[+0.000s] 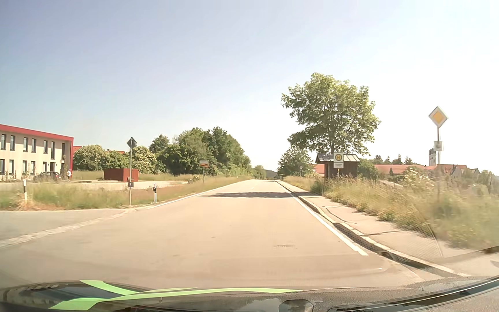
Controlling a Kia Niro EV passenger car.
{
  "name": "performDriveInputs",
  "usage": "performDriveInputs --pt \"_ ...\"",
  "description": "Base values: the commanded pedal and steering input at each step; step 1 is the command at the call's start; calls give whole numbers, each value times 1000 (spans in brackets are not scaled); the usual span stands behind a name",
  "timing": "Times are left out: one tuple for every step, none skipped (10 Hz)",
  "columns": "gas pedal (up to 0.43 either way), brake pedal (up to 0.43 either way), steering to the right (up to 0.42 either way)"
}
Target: Follow the waypoints while adhering to traffic rules and regulations
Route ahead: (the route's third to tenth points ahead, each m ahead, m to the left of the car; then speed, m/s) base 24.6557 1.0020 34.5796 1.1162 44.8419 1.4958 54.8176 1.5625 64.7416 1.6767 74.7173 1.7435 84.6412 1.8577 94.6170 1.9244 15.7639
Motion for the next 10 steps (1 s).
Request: performDriveInputs --pt "248 0 -1" --pt "240 0 -1" --pt "220 0 -2" --pt "220 0 -1" --pt "197 0 -2" --pt "197 0 -1" --pt "197 0 -2" --pt "197 0 -2" --pt "197 0 -1" --pt "197 0 -1"
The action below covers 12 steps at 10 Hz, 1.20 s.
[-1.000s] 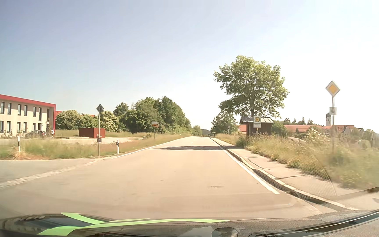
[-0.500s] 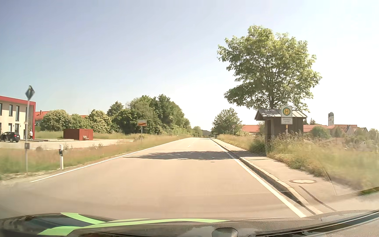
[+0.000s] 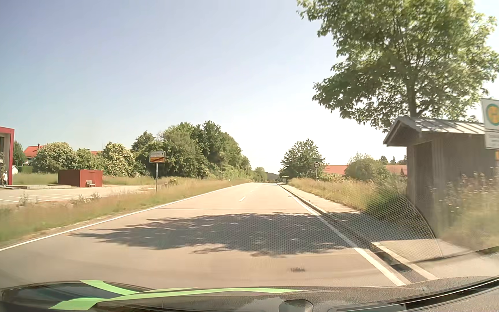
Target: Follow the waypoints while adhering to traffic rules and regulations
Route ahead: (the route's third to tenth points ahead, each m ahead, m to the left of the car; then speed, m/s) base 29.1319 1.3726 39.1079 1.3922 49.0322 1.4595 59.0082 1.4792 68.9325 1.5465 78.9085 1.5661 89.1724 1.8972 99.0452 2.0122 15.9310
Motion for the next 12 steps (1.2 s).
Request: performDriveInputs --pt "197 0 -1" --pt "197 0 -1" --pt "197 0 -2" --pt "197 0 -2" --pt "197 0 -1" --pt "177 0 0" --pt "150 0 0" --pt "138 0 0" --pt "110 0 0" --pt "110 0 1" --pt "110 0 1" --pt "110 0 1"
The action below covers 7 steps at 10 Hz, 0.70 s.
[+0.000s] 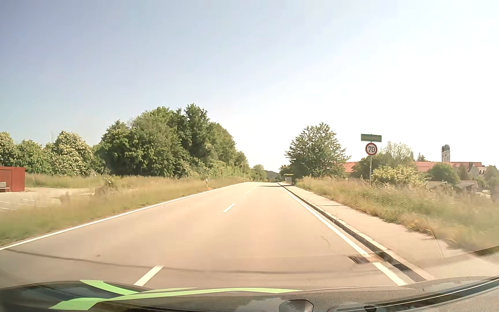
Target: Follow the waypoints while adhering to traffic rules and regulations
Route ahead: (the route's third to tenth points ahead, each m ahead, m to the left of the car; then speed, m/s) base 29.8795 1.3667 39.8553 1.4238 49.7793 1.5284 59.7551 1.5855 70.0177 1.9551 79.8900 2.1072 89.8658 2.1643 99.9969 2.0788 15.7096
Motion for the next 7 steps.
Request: performDriveInputs --pt "118 0 1" --pt "118 0 1" --pt "130 0 1" --pt "130 0 1" --pt "130 0 1" --pt "130 0 1" --pt "130 0 -4"
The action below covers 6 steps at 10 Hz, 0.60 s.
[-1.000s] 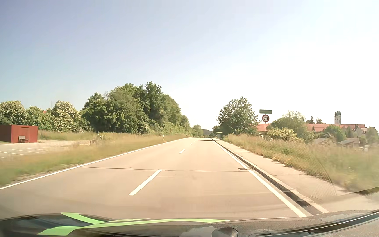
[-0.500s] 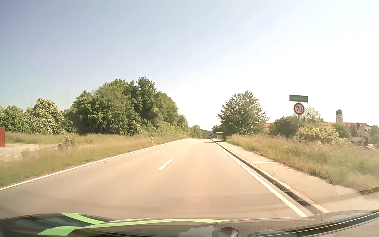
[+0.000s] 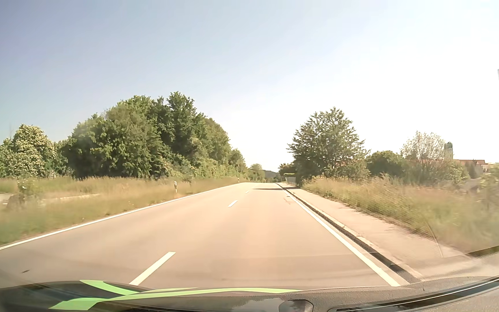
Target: Follow the waypoints while adhering to traffic rules and regulations
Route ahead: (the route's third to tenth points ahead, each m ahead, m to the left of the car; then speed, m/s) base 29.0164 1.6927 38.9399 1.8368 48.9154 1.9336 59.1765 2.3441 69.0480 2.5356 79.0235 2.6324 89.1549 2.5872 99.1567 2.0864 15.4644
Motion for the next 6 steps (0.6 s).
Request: performDriveInputs --pt "130 0 -5" --pt "130 0 -5" --pt "150 0 -6" --pt "169 0 -6" --pt "189 0 -6" --pt "189 0 -5"
